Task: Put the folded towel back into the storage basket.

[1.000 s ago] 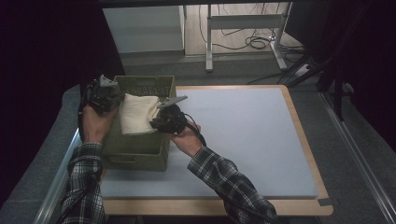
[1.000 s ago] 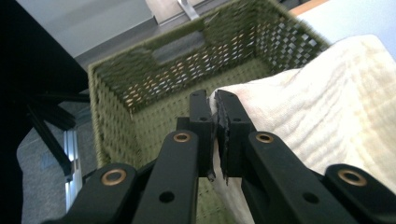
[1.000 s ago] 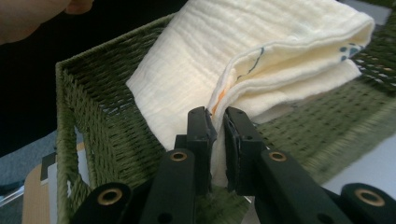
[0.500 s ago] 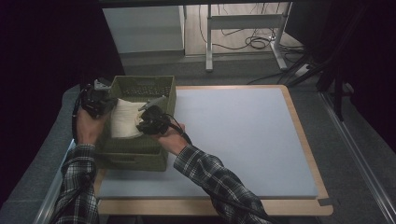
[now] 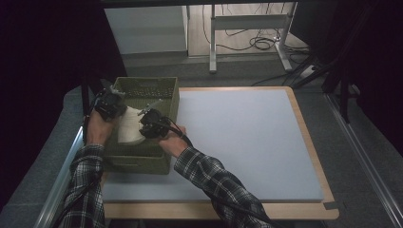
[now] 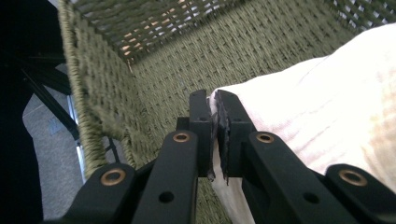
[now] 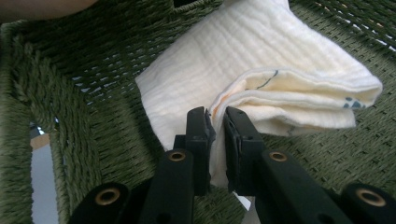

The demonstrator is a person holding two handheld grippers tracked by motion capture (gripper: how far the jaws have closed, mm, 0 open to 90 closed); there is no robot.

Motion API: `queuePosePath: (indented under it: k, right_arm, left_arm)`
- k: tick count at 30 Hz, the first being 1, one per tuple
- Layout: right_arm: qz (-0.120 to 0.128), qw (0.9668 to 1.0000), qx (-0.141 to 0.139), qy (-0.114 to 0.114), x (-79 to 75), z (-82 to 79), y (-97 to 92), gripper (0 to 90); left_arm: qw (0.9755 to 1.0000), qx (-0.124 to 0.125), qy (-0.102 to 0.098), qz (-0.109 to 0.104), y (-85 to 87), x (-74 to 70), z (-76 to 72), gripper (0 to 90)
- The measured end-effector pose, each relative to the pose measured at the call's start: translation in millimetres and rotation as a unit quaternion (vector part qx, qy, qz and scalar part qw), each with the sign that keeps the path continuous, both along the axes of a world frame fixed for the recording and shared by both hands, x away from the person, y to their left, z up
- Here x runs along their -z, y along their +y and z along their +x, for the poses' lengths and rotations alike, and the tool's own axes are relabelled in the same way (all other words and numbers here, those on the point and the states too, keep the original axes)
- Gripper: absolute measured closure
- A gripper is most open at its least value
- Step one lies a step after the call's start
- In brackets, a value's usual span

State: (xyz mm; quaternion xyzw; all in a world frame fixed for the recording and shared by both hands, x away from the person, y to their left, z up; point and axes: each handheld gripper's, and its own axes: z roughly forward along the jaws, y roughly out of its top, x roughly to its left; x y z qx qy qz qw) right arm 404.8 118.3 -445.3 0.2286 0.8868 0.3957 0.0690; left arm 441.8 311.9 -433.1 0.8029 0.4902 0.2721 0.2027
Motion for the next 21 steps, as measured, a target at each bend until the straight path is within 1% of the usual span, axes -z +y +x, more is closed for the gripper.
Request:
queuePosePath:
  k: [5,8,11,12,13,14,16,17,21]
  right_arm:
    - [-0.014,0.9999,0.000,-0.009,0.8,1.0,2.8,79.6]
    - [-0.018,0.9997,-0.004,-0.013,1.3,2.3,3.7,78.3]
    - [-0.020,0.9996,-0.006,-0.017,1.3,2.7,4.4,73.5]
    - [-0.018,0.9996,-0.006,-0.019,1.2,2.8,4.2,71.4]
    - [-0.018,0.9996,-0.005,-0.022,1.0,3.0,3.9,70.1]
    - [-0.017,0.9996,-0.004,-0.022,0.9,3.0,3.6,69.1]
    - [-0.011,0.9997,-0.002,-0.021,0.5,3.1,2.6,68.1]
    - [-0.010,0.9997,-0.001,-0.024,0.2,3.5,1.9,67.4]
    - [0.000,0.9996,0.000,-0.028,-1.2,5.5,-1.4,64.5]
  left_arm:
    - [0.9996,-0.002,0.022,0.015,-2.7,6.2,5.4,85.4]
    - [0.9995,-0.001,0.029,0.014,-1.5,9.1,6.9,85.3]
    - [0.9991,-0.002,0.040,0.016,-1.1,13.6,9.9,84.2]
    - [0.9989,-0.003,0.042,0.018,-1.5,16.1,11.3,82.6]
    - [0.9990,-0.003,0.040,0.020,-1.9,17.7,11.9,77.7]
    - [0.9988,-0.005,0.042,0.023,-2.2,19.1,12.9,74.7]
    - [0.9989,-0.007,0.043,0.019,-2.3,21.3,13.8,71.0]
    - [0.9989,-0.008,0.042,0.019,-2.2,21.7,14.1,68.0]
    - [0.9993,-0.014,0.034,0.011,-0.4,19.3,12.5,61.8]
